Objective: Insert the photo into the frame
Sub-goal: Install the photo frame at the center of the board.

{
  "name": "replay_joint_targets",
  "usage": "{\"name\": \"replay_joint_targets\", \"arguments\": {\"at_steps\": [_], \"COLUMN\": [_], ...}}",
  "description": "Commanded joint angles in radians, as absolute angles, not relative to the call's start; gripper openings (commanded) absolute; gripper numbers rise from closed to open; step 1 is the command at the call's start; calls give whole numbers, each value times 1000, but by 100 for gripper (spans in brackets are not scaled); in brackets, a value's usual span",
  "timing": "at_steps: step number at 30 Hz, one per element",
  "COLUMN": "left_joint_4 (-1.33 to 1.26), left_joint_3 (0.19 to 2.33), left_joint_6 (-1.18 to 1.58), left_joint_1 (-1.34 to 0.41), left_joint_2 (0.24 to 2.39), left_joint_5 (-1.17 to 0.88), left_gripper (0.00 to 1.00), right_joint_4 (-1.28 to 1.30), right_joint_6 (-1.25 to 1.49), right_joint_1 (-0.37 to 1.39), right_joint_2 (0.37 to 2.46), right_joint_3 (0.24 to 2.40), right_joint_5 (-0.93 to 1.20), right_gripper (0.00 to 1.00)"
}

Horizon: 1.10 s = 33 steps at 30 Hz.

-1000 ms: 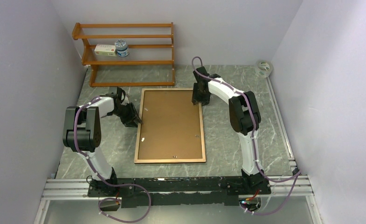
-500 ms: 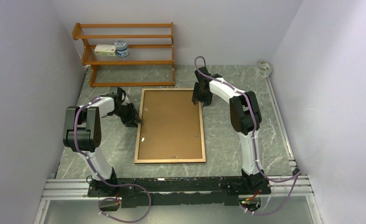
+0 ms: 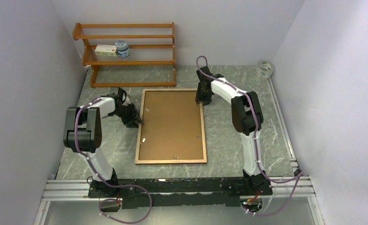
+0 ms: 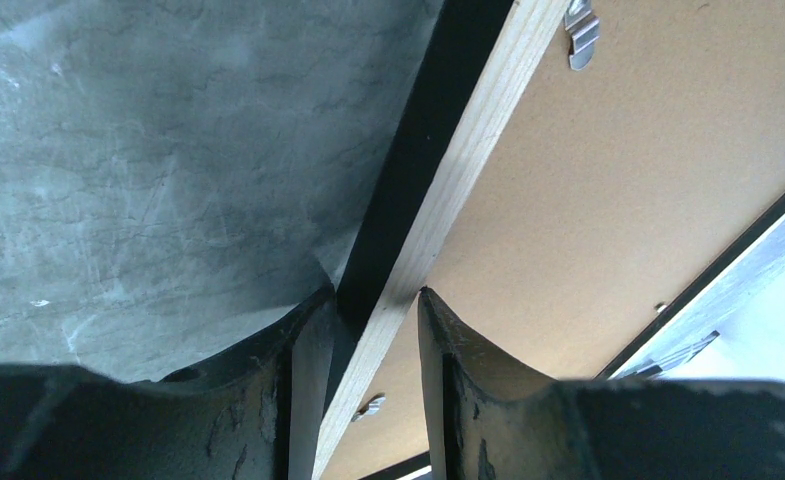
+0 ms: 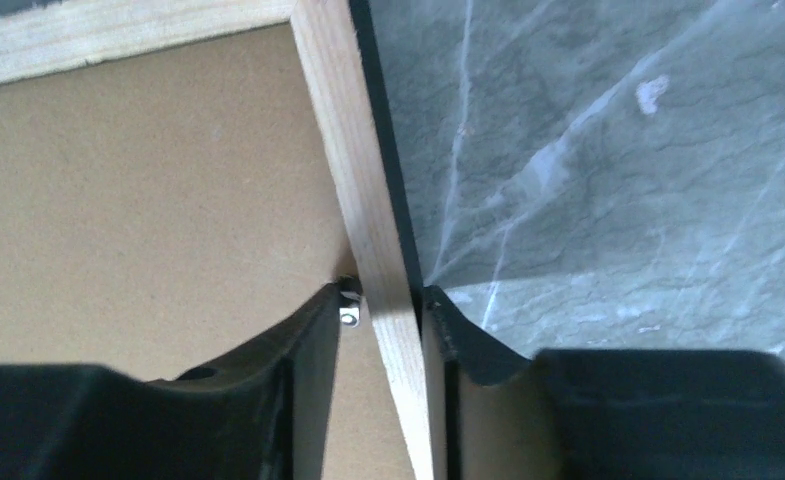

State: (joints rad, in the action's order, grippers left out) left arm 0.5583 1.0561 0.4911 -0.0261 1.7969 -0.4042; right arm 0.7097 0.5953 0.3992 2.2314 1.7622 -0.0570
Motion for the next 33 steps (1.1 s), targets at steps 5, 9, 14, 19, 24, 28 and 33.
{"name": "replay_joint_targets", "arguments": {"at_steps": [5,9,14,19,24,28,33], "left_joint_4": [572,570,568,559,559,561,563], "left_joint_3": [1028,1022,1018,1016,1017,1021,1026], "left_joint_6": [486,491,494,501,503,510,526], "left_joint_1": [-46,-49,-49,-49,-49,-49,-49], "left_joint_2": [1834,1834,1827,1827,1828,1821,1799], "left_joint_5": [-384,-387,-391,-404,-407,-401,-381], "left_gripper": [43,43,43,43,43,44,47], "right_joint_4": [792,788,762,731,706,683,698], "right_joint_6": [601,608,601,591,594,600,617], "right_joint_1": [399,400,400,400,399,398,397], "right_joint_2": [2292,2286,2265,2244,2213,2169,2076], "right_joint_3": [1731,1731,1706,1668,1629,1618,1612], "right_joint_5": [-145,-131,-103,-46,-25,-18,-68], "right_gripper": [29,26,19,9,0,17,66]}}
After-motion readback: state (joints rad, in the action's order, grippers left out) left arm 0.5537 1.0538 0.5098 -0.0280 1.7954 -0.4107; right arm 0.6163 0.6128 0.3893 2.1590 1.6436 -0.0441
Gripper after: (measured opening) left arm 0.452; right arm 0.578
